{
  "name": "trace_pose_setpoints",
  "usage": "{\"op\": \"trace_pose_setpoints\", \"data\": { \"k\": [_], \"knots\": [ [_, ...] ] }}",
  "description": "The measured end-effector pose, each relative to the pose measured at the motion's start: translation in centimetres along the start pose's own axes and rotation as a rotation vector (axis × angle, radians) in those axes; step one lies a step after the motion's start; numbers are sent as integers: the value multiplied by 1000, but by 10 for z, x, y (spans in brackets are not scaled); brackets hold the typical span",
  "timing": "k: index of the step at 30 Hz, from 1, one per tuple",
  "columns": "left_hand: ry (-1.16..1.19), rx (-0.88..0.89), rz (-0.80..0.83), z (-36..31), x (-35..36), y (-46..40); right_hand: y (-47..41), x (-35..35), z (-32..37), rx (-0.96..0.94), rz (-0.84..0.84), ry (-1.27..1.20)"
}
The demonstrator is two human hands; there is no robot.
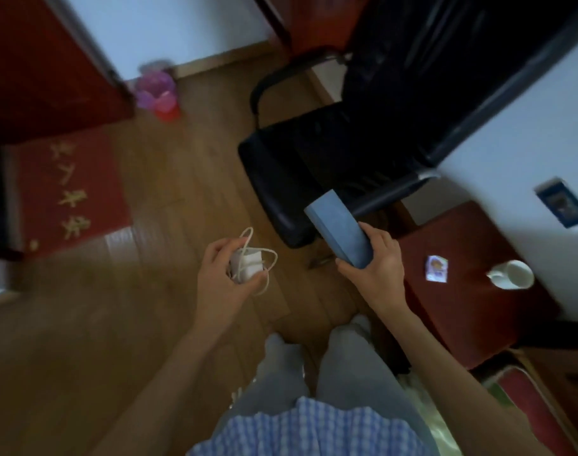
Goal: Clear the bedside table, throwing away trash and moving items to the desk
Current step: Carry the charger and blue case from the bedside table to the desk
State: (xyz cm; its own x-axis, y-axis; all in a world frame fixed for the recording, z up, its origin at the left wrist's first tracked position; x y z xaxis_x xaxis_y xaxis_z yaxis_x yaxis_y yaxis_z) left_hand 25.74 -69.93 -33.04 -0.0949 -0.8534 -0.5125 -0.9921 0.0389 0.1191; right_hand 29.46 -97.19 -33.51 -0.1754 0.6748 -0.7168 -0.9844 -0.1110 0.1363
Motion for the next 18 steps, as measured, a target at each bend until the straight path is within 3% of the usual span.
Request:
{"op": "trace_pose_setpoints", "data": {
  "k": [5, 11, 18],
  "knots": [
    [-3, -38, -129, 38, -73, 28, -30, 48, 82, -135, 97, 77],
    [173, -48, -282, 80, -138, 39, -71, 104, 142, -222, 230, 144],
    [150, -85, -377, 128, -219, -8, -145, 165, 213, -287, 287, 146]
  ]
}}
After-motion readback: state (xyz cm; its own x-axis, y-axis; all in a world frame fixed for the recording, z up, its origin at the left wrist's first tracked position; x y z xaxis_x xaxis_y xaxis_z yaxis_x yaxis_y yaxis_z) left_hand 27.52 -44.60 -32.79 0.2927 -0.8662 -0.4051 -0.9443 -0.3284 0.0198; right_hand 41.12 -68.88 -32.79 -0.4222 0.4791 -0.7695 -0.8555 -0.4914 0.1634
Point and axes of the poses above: each hand's wrist, its own y-axis away from the middle knuckle, its own x-axis out of the palm, z = x × y, the point moved 9 cm from there along -y, towards the middle knuckle, and after that the axes turned 14 degrees about z, right-handed, at the moved point
